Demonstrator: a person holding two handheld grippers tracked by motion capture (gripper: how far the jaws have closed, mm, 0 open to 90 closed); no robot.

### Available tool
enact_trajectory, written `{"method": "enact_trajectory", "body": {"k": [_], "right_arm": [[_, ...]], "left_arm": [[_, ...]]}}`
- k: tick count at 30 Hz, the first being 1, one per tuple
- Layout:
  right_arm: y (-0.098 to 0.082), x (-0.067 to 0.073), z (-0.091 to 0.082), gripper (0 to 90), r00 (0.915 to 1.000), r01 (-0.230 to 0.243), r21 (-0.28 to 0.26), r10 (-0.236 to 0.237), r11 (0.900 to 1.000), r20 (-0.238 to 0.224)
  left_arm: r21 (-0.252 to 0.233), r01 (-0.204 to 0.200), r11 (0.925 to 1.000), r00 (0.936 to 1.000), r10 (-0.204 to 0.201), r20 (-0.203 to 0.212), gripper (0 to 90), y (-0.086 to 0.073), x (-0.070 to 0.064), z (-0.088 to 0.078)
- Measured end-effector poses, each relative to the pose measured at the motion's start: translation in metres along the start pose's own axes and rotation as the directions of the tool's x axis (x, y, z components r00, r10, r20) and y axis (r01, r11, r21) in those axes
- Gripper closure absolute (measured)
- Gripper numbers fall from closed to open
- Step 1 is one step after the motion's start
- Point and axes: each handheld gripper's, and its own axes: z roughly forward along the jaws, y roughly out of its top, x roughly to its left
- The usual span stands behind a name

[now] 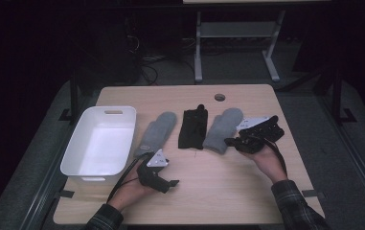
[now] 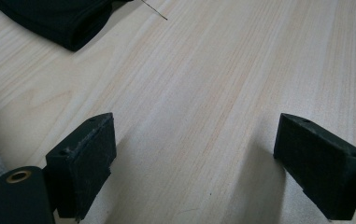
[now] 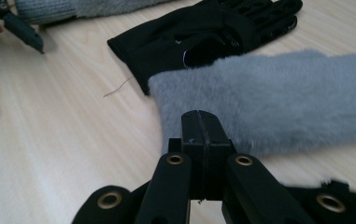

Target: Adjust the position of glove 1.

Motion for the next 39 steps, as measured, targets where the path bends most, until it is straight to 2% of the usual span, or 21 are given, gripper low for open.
{"method": "enact_trajectory", "body": {"k": [9,14,19,27,37,39], "right_arm": [[0.015,-0.012,0.021,90.0,0.9996,-0.024,-0.011,0.024,1.000,-0.012],[0.020,-0.014,0.035,90.0,0.9997,-0.023,0.013,0.023,1.000,-0.003],[0.013,-0.020,0.046,90.0,0.9993,-0.037,0.055,0.037,0.998,0.003],[0.009,-0.019,0.047,90.0,0.9991,-0.042,0.064,0.042,0.997,0.001],[0.005,-0.009,0.041,90.0,0.9993,-0.019,0.088,0.021,0.996,-0.030],[0.004,-0.009,0.040,90.0,0.9995,0.003,0.086,0.000,0.996,-0.033]], "left_arm": [[0.000,0.000,1.0000,1.0000,0.000,0.000,12.1,0.000,0.000,0.000],[0.000,-0.001,1.0000,1.0000,0.001,0.000,12.1,0.000,0.000,0.000],[0.000,0.000,1.0000,1.0000,0.000,0.000,12.1,0.000,0.000,0.000],[-0.001,0.000,1.0000,1.0000,0.000,0.001,12.1,0.000,0.000,0.000],[0.000,0.000,1.0000,1.0000,0.000,0.001,12.1,0.000,0.000,0.000],[0.000,0.000,1.0000,1.0000,0.000,0.000,12.1,0.000,0.000,0.000]]}}
